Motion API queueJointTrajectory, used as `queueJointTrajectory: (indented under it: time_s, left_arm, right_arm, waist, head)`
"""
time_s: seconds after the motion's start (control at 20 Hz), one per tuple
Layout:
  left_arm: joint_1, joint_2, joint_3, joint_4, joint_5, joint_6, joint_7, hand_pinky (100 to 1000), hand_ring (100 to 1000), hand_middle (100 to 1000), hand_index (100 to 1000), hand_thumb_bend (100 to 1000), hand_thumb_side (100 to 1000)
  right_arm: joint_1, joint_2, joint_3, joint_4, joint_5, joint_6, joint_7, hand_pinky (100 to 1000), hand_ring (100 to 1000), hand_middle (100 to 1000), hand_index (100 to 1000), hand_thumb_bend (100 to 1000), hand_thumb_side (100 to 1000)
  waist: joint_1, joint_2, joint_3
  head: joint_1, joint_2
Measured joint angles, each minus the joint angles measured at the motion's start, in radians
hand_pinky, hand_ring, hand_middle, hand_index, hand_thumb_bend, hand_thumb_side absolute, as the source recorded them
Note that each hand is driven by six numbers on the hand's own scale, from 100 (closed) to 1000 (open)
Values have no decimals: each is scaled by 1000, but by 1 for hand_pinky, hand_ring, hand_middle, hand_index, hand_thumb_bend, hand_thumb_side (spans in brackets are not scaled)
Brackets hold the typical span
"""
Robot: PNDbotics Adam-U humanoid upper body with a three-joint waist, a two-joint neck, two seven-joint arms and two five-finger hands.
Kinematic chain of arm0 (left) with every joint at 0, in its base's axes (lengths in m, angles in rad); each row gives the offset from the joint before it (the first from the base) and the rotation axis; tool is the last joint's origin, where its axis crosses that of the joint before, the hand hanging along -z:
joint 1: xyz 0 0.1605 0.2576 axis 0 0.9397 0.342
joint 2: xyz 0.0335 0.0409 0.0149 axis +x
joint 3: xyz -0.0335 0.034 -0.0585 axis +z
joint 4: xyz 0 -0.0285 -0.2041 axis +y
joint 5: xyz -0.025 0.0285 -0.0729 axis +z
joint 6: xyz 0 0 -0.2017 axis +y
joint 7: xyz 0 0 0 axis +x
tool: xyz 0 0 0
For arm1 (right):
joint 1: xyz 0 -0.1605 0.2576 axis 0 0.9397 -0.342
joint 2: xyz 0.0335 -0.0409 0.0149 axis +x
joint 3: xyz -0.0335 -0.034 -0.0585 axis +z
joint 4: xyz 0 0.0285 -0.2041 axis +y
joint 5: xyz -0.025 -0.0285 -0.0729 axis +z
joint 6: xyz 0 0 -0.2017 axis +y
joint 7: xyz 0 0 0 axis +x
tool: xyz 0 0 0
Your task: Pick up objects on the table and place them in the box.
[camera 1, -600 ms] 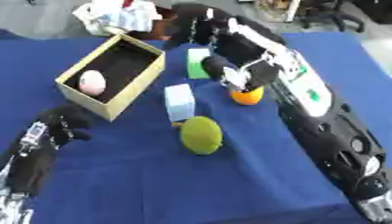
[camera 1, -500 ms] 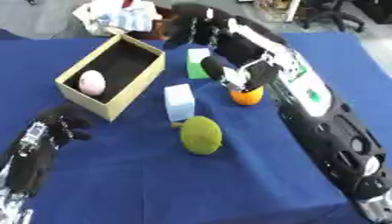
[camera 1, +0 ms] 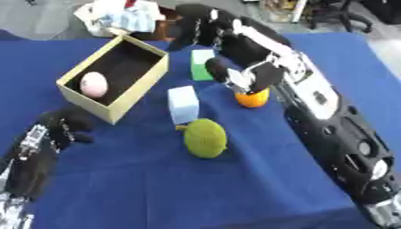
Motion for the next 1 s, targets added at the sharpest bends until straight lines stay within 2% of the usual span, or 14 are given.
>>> queueJointTrajectory:
  time_s: [0.05,0.15,0.25,0.45,0.6,0.75,1.0]
  left_arm:
    - [0,0,2,0,5,-1,7,633,687,615,813,100,895]
    - [0,0,5,0,15,-3,23,632,687,615,812,100,896]
    - [0,0,6,0,23,-4,39,632,686,614,809,100,896]
    - [0,0,5,0,31,-3,55,633,685,613,809,100,901]
    - [0,0,5,0,33,-3,55,633,685,612,810,100,899]
    - [0,0,5,0,33,-2,54,634,685,612,810,100,902]
    - [0,0,5,0,33,-1,50,634,685,612,811,100,903]
  right_arm:
    - [0,0,0,16,13,0,0,862,830,870,1000,100,307]
    - [-1,-4,1,63,51,-3,-3,870,844,884,1000,100,296]
    - [-10,-10,4,127,109,-12,-12,887,869,906,1000,100,337]
    - [-42,-9,25,277,272,-49,-49,939,935,951,1000,100,349]
    - [-70,5,23,373,411,-86,-86,981,981,980,1000,100,323]
    - [-95,24,5,422,526,-102,-102,1000,1000,1000,1000,100,297]
    - [-120,44,-28,456,667,-107,-107,1000,1000,1000,1000,100,289]
  waist:
    - [0,0,0]
    - [0,0,1]
    - [0,0,1]
    - [0,0,2]
    - [0,0,4]
    - [0,0,7]
    - [0,0,8]
  head:
    - [-1,0]
    - [-2,0]
    - [-6,0]
    - [-9,0]
    - [-14,0]
    - [-15,0]
    - [-18,0]
